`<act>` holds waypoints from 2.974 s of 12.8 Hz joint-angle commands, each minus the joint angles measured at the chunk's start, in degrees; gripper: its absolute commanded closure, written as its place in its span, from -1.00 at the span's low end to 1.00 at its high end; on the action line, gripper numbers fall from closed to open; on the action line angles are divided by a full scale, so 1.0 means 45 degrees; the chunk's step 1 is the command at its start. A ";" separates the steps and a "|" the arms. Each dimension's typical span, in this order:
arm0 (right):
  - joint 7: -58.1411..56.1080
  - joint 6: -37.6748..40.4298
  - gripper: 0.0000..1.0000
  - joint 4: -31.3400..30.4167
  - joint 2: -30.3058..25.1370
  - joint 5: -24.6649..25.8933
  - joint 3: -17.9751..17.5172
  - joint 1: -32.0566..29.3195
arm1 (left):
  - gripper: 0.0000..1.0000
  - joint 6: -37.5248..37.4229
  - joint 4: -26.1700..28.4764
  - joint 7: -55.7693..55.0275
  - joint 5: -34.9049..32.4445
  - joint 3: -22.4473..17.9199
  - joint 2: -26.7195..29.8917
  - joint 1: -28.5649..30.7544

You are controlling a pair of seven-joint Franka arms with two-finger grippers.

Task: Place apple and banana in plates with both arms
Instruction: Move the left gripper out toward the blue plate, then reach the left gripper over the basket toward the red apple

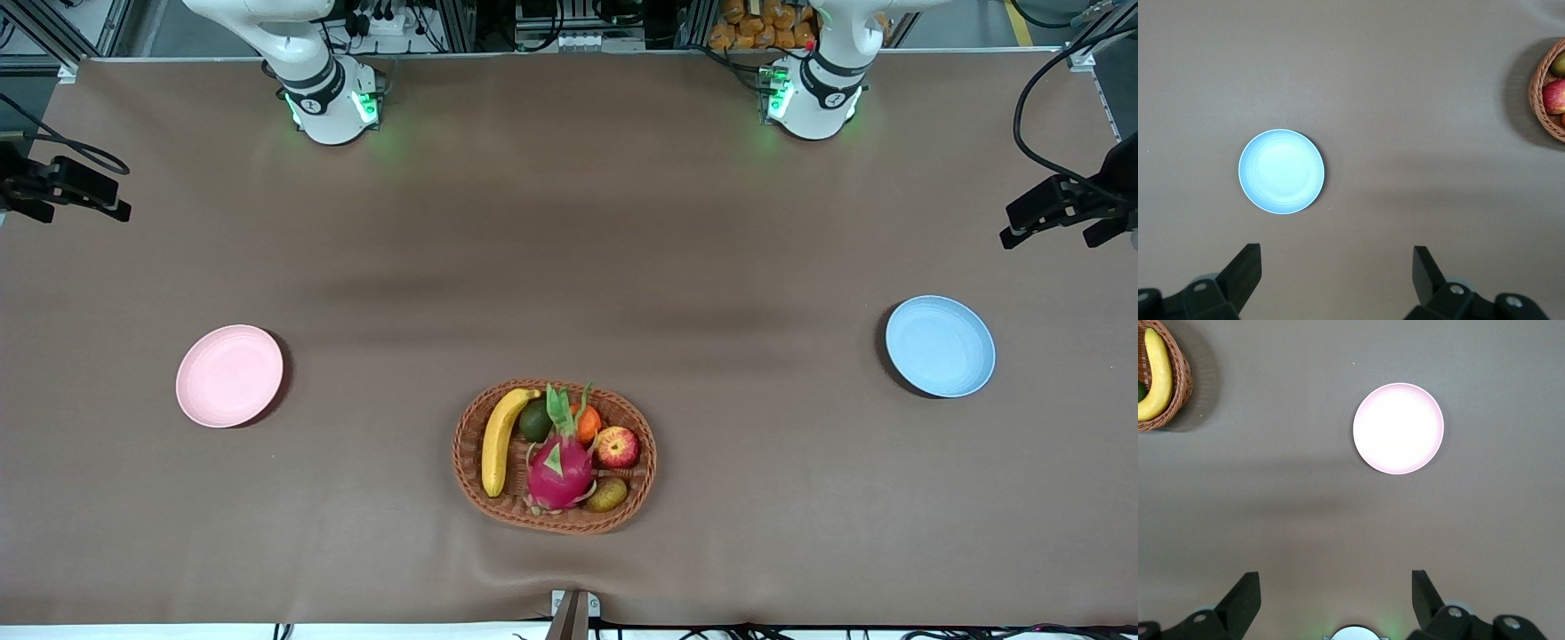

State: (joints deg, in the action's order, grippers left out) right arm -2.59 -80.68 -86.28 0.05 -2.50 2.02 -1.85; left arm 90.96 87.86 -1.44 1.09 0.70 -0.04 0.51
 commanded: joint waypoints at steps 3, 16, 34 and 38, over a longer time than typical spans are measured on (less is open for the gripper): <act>0.0088 -0.0079 -1.00 0.0033 0.0028 0.0008 -0.0059 -0.0019 | -1.00 -0.0252 -0.0287 0.0223 -0.0009 0.0020 -0.0127 0.0062; -0.0107 -0.0078 -1.00 -0.0202 0.0359 -0.0206 -0.0078 -0.0039 | -1.00 0.1328 -0.0267 0.0360 0.0793 0.0313 -0.2643 -0.1303; -0.0107 -0.1777 -1.00 -0.0221 0.1864 -0.1240 -0.0117 0.0450 | -1.00 0.7440 -0.1476 0.6547 0.1358 0.2030 -0.7526 -0.3571; -0.0107 -0.2656 -1.00 -0.0475 0.1845 -0.1925 -0.0117 0.0469 | -1.00 0.9254 -0.1575 0.7020 0.1475 0.2480 -0.8425 -0.3552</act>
State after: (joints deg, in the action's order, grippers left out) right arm -2.81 -91.14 -87.80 8.75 -9.57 1.44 0.16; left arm 129.20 83.02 28.29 6.07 10.86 -35.07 -15.70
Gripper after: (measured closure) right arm 0.000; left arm 0.000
